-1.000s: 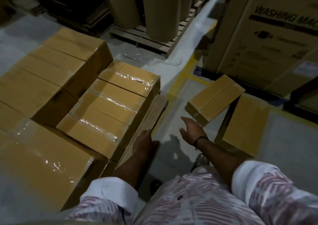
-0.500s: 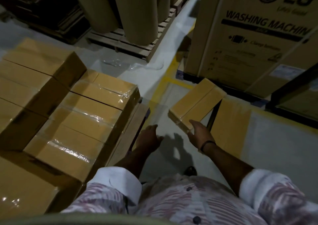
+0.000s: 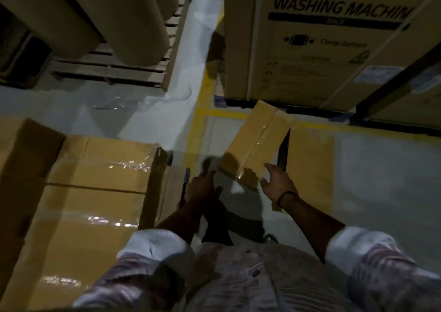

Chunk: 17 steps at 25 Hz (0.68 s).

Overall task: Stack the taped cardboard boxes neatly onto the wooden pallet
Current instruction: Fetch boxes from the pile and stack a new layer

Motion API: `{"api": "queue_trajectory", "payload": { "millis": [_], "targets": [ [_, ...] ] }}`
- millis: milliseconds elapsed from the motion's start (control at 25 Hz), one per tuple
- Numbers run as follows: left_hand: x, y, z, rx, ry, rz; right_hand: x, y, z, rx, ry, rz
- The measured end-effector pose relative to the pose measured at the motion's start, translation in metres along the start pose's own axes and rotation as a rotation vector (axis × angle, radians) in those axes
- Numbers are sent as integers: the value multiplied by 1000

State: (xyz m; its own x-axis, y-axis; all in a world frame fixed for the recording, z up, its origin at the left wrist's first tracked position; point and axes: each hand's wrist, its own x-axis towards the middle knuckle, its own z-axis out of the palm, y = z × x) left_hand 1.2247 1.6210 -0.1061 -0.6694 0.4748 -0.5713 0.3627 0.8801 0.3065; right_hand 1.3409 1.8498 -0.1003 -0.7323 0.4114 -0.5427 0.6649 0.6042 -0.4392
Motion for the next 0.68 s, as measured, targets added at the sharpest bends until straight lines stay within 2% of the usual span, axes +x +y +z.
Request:
{"api": "queue_trajectory", "payload": {
  "millis": [160,320,440,560,680],
  "targets": [
    [68,-11,-40,100,-75,39,48,-32,-14,78,42,104],
    [142,-15,-44,265,-87,157,106,-30,-11,145,99,184],
    [193,-4,-17,392,-158,232,150,-2,2,152,79,210],
    [256,8,35,318,-245,249,203,45,28,130,61,173],
    [323,20,82,222,-192,215,260,94,59,68,111,98]
  ]
}}
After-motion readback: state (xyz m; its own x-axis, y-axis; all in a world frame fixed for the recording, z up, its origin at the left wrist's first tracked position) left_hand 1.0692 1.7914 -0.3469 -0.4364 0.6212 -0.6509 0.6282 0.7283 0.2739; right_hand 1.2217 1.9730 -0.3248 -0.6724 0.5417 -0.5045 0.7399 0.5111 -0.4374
